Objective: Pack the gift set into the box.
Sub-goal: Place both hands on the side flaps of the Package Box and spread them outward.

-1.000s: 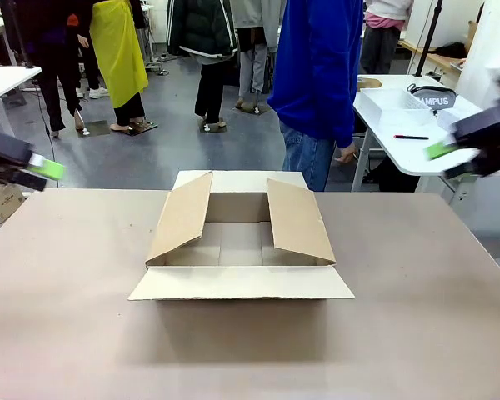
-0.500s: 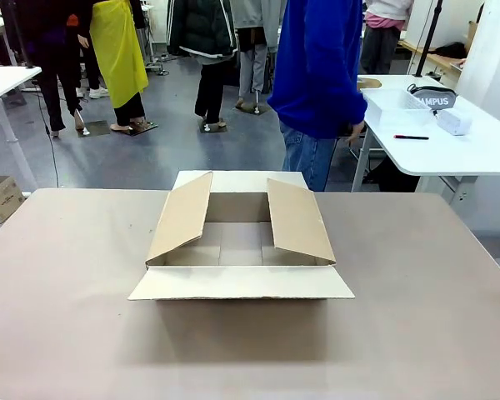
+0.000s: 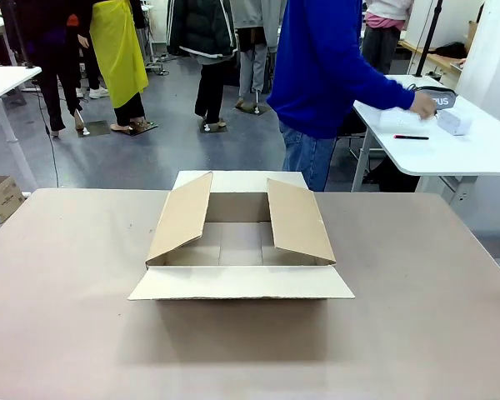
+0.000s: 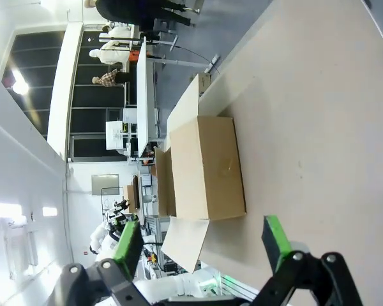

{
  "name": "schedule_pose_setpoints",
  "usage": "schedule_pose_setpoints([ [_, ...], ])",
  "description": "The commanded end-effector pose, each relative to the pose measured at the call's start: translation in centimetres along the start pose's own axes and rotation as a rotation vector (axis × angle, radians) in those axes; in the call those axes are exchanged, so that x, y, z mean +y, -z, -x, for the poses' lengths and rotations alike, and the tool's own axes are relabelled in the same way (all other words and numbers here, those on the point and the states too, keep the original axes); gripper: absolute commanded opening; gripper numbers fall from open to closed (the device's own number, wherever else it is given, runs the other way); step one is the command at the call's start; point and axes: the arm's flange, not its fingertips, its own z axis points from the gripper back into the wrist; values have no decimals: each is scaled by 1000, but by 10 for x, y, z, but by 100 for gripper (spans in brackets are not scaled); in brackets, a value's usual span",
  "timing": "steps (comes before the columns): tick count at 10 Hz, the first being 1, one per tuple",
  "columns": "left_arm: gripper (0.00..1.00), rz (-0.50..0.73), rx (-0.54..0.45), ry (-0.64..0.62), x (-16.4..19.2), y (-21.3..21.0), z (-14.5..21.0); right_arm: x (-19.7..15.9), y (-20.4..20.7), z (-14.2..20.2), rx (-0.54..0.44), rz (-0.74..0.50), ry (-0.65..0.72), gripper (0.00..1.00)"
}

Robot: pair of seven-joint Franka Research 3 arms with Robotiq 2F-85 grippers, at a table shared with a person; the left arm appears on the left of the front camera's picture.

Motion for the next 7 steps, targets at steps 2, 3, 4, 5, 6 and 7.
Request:
schedule_pose_setpoints([
  [2,100,-14,90,77,-6,15,-7,0,0,0,0,0,0,100],
  [3,100,-100,209,153,-39,47,-13,43,43,10,50,157,-138,100],
  [4,100,-222,327,241,-74,81,-12,82,89,29,127,252,-291,100],
  [5,100,-403,408,316,-105,121,-2,115,138,62,267,328,-446,100],
  [6,100,-494,481,364,-118,150,7,131,172,94,400,367,-553,100],
  [7,100,-506,526,402,-127,178,14,143,201,119,431,352,-585,100],
])
